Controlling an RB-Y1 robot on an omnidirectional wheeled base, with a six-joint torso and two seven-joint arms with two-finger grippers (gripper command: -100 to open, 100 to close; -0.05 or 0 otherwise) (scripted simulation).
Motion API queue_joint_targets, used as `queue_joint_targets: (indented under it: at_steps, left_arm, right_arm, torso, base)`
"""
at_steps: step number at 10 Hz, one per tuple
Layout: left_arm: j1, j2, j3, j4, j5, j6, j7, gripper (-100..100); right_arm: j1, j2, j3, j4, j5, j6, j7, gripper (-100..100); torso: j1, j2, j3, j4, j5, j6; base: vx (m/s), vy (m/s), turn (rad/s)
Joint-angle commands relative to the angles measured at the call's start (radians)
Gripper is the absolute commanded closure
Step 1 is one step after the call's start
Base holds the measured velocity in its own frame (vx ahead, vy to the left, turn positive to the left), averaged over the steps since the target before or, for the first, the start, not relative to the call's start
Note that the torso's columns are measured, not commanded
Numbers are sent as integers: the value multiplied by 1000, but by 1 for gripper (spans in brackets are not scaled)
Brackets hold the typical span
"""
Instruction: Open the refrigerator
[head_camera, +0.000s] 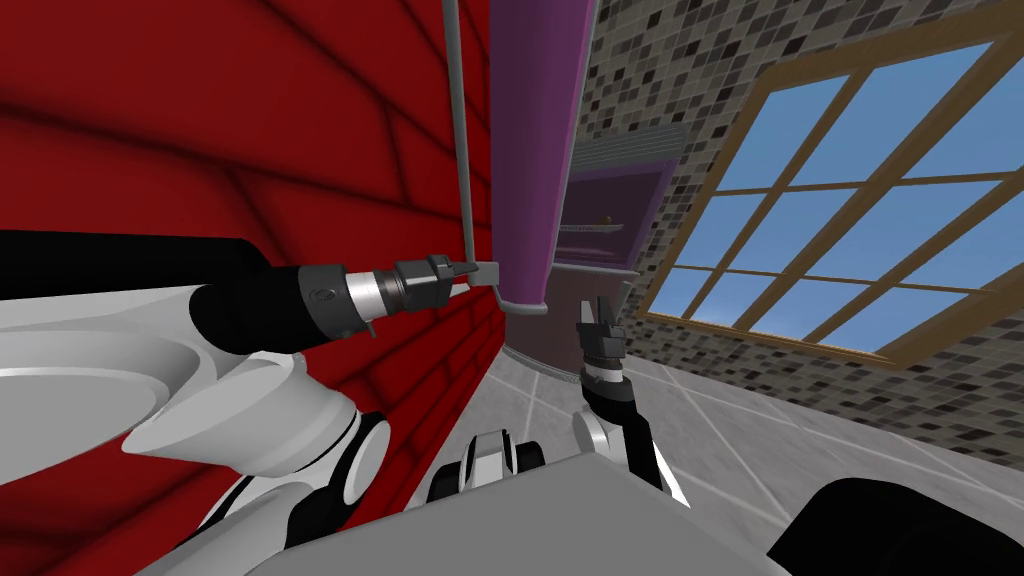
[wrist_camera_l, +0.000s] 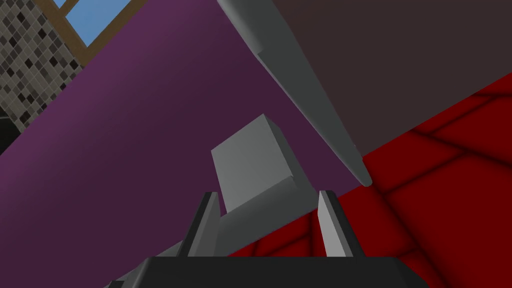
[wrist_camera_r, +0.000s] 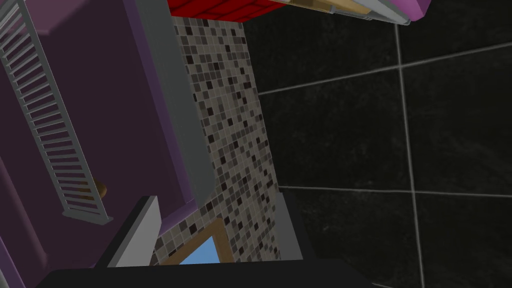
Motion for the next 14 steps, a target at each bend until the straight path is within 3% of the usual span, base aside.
queue_joint_targets:
  at_steps: [1, 3, 6, 8, 14]
  left_arm:
    - [-50, 13, 2, 41, -3, 2, 11, -100]
    - [-100, 26, 4, 82, -6, 4, 21, -100]
    - [-176, 45, 6, 144, -10, 8, 37, -100]
    - [-226, 57, 8, 185, -13, 10, 47, -100]
    - [-226, 57, 8, 185, -13, 10, 47, -100]
  right_arm:
    - [0, 0, 0, 0, 0, 0, 0, 0]
    - [0, 1, 1, 0, 0, 0, 0, 0]
    - [0, 1, 0, 0, 0, 0, 0, 0]
    - [0, 1, 0, 0, 0, 0, 0, 0]
    - [0, 1, 0, 0, 0, 0, 0, 0]
  torso:
    - [-8, 6, 4, 0, -1, -1]
    - [-15, 9, 8, 1, -5, 1]
    - [-1, 12, 11, 3, 0, 0]
    - [-4, 15, 7, 11, -2, -1]
    - [-7, 15, 4, 15, -3, 0]
  base:
    - [-42, -9, 46]
    - [-47, -47, 20]
    - [-25, -13, 13]
    - [-42, 13, 10]
    - [-4, 1, 2]
